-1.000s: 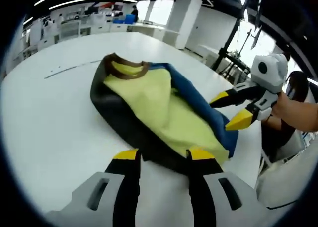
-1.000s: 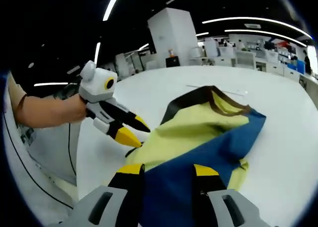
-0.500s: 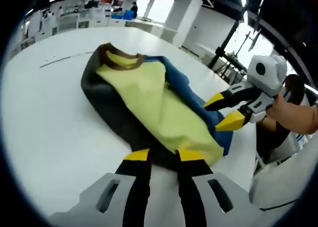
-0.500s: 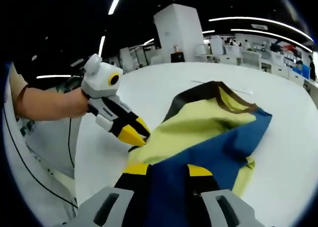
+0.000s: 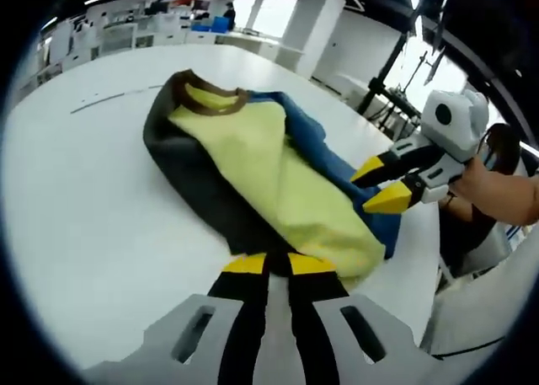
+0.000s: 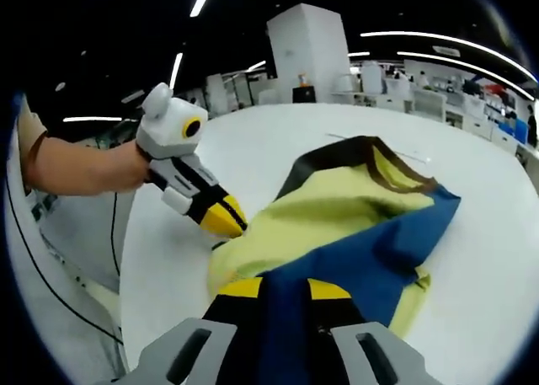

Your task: Fold the garment on the visible template until the final outline fits inside the template.

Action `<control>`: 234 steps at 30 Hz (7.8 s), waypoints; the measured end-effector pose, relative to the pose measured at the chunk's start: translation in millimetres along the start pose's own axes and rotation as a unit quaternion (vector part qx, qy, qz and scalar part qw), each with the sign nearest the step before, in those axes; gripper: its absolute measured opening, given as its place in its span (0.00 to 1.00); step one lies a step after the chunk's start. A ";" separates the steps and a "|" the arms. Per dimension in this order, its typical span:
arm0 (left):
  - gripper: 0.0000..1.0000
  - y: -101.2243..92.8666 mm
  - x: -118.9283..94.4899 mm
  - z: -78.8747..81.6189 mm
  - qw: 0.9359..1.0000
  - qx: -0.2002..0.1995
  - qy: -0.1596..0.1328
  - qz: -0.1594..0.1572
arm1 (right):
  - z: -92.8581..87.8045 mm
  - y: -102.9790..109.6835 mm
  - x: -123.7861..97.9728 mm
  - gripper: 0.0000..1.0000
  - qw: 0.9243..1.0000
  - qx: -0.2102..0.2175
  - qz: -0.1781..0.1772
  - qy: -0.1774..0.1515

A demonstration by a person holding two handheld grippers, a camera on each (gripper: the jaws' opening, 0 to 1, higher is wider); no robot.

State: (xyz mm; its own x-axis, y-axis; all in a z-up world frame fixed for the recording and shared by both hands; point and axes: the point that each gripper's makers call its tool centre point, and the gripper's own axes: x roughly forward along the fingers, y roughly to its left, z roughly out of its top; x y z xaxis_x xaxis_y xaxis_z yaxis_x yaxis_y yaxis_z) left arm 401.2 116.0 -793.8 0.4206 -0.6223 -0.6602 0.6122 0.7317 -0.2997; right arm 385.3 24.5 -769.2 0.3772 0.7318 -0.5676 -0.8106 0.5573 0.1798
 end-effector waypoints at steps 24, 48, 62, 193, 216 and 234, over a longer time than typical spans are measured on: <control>0.00 -3.7 1.8 -2.8 1.000 0.005 0.009 -0.003 | 2.2 1.2 -7.4 0.00 1.000 -0.025 -0.003 -0.002; 0.00 1.9 -23.1 11.6 0.999 0.012 -0.031 0.007 | 15.2 -38.6 -54.5 0.00 0.997 0.007 -0.059 -0.039; 0.00 26.8 -47.5 24.2 0.998 0.007 -0.054 0.030 | 11.1 -86.7 -83.1 0.00 0.992 0.028 -0.113 -0.042; 0.00 247.5 -128.1 20.9 0.978 0.000 0.072 0.194 | -4.1 -290.4 -112.8 0.00 0.963 -0.021 -0.231 0.134; 0.08 241.0 -131.9 38.3 0.979 -0.012 0.036 0.199 | 2.4 -279.9 -125.7 0.21 0.968 -0.004 -0.237 0.079; 0.52 217.5 -137.2 47.4 0.979 0.000 -0.004 0.204 | 17.7 -259.2 -135.7 0.55 0.970 0.047 -0.239 0.004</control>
State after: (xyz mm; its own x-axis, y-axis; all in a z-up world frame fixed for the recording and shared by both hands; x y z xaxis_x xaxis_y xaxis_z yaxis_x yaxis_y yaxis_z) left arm 508.4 347.3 -735.8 0.6348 -0.2809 -0.7198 0.3932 0.9194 -0.0120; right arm 552.2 -212.3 -724.6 0.6959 0.3775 -0.6109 -0.4987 0.8661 -0.0329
